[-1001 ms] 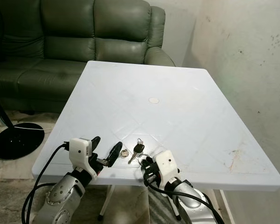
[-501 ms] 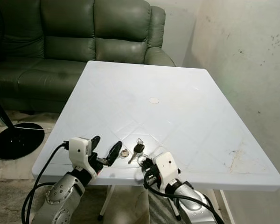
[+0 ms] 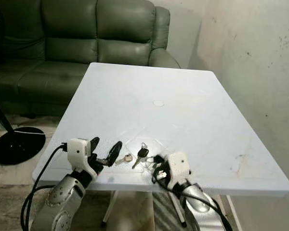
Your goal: Hang keys on a hook
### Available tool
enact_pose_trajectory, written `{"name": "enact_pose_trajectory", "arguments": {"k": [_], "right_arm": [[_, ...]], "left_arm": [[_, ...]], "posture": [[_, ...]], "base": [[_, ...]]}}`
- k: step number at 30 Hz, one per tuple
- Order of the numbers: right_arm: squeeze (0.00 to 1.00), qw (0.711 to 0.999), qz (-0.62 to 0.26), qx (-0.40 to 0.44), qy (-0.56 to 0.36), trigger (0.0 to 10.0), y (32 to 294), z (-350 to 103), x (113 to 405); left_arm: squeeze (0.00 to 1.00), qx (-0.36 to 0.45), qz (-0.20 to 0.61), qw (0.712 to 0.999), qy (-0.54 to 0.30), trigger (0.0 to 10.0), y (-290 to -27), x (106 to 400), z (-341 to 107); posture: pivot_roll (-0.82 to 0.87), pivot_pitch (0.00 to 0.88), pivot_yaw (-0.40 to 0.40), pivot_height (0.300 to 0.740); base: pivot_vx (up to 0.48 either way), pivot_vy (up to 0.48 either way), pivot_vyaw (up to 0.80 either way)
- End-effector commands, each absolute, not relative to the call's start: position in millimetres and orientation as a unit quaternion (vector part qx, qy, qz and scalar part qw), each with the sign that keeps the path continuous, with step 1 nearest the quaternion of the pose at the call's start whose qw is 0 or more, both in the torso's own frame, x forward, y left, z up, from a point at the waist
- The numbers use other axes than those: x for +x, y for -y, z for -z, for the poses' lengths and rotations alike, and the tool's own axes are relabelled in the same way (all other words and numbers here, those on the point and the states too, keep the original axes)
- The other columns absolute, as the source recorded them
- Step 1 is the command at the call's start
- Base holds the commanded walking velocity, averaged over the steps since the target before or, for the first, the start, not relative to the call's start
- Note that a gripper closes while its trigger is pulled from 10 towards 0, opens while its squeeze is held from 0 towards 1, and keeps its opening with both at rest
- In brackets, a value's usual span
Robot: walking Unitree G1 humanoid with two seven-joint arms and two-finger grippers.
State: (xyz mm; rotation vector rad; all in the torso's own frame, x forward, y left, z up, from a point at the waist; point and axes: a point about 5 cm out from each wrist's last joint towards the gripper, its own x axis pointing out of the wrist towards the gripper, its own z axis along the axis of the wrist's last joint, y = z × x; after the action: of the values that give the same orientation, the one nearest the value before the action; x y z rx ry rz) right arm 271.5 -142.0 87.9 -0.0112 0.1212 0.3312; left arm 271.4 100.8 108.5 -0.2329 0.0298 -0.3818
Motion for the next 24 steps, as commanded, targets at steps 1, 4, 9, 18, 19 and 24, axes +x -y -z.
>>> {"name": "enact_pose_trajectory", "arguments": {"k": [1,4,9,18,19,24], "right_arm": [[0.0,0.991,-0.123,-0.002,-0.046,0.0,150,-93,279],[0.0,0.996,-0.089,0.011,-0.028,0.0,153,-100,286],[0.0,0.997,-0.063,0.044,0.015,0.0,155,-113,296],[0.0,0.994,-0.045,0.068,0.079,10.0,154,-130,299],[0.0,0.993,-0.046,0.056,0.09,10.0,155,-132,298],[0.0,0.994,-0.032,0.034,0.102,10.0,159,-129,292]], "left_arm": [[0.0,-0.121,0.174,0.977,-0.014,10.0,-105,277,-110],[0.0,-0.109,0.162,0.981,-0.011,10.0,-109,283,-111],[0.0,-0.106,0.128,0.986,-0.003,10.0,-118,298,-116],[0.0,-0.108,0.128,0.985,0.043,10.0,-127,311,-136],[0.0,-0.108,0.128,0.985,0.051,10.0,-128,311,-139],[0.0,-0.103,0.126,0.984,0.068,10.0,-132,306,-138]], "posture": [[0.03,0.002,-0.082,0.74],[0.03,0.0,-0.082,0.74],[0.03,0.0,-0.081,0.74],[0.02,0.0,-0.072,0.74],[0.02,0.0,-0.072,0.74],[0.02,0.0,-0.064,0.74]], "base": [[0.0,0.0,0.0],[0.0,0.0,0.0],[0.0,0.0,0.0],[0.0,0.0,0.0],[0.0,0.0,0.0],[0.0,0.0,0.0]]}}
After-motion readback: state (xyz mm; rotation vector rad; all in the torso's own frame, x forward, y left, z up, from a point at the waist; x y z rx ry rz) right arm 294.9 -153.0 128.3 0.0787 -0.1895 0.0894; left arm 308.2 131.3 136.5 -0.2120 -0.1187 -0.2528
